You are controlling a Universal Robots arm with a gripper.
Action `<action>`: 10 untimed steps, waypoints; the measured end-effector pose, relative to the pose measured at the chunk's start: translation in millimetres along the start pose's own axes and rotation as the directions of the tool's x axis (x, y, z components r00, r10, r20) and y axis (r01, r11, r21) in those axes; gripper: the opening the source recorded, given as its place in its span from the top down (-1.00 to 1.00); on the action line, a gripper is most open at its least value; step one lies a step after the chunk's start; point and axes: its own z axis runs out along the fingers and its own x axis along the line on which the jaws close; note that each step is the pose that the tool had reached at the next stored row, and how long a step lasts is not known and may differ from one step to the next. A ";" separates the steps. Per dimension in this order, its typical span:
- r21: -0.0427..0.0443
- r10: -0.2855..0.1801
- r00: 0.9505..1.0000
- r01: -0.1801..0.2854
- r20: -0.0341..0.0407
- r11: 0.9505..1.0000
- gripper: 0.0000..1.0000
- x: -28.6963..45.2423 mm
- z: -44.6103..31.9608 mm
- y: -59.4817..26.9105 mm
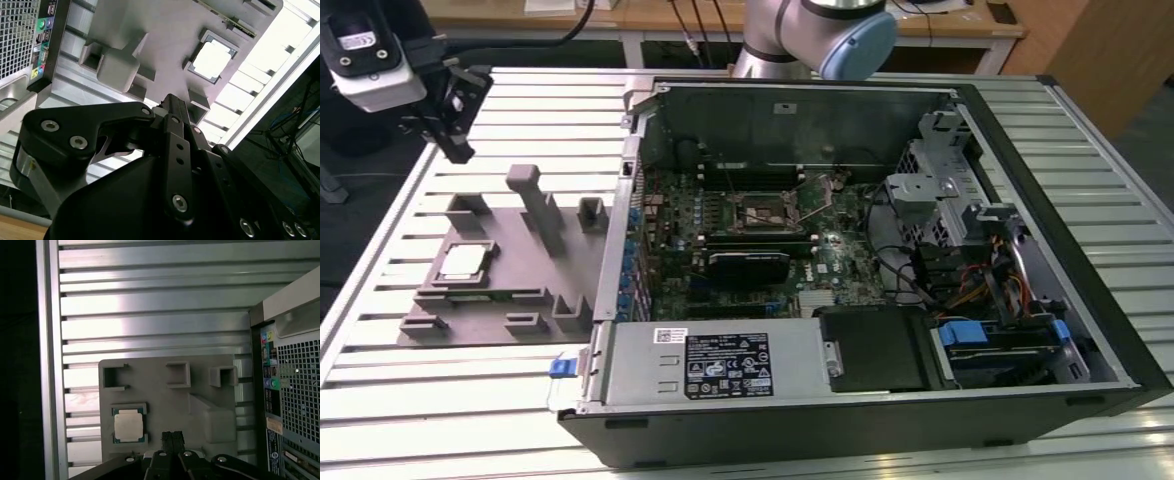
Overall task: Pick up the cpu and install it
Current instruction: 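Reach for the cpu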
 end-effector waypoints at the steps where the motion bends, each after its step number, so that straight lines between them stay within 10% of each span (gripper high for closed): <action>1: 0.000 0.000 1.000 0.000 0.000 1.000 0.79 1.2 1.0 -0.1; 10: 0.000 0.000 1.000 0.000 -0.001 1.000 0.79 4.1 10.8 -0.7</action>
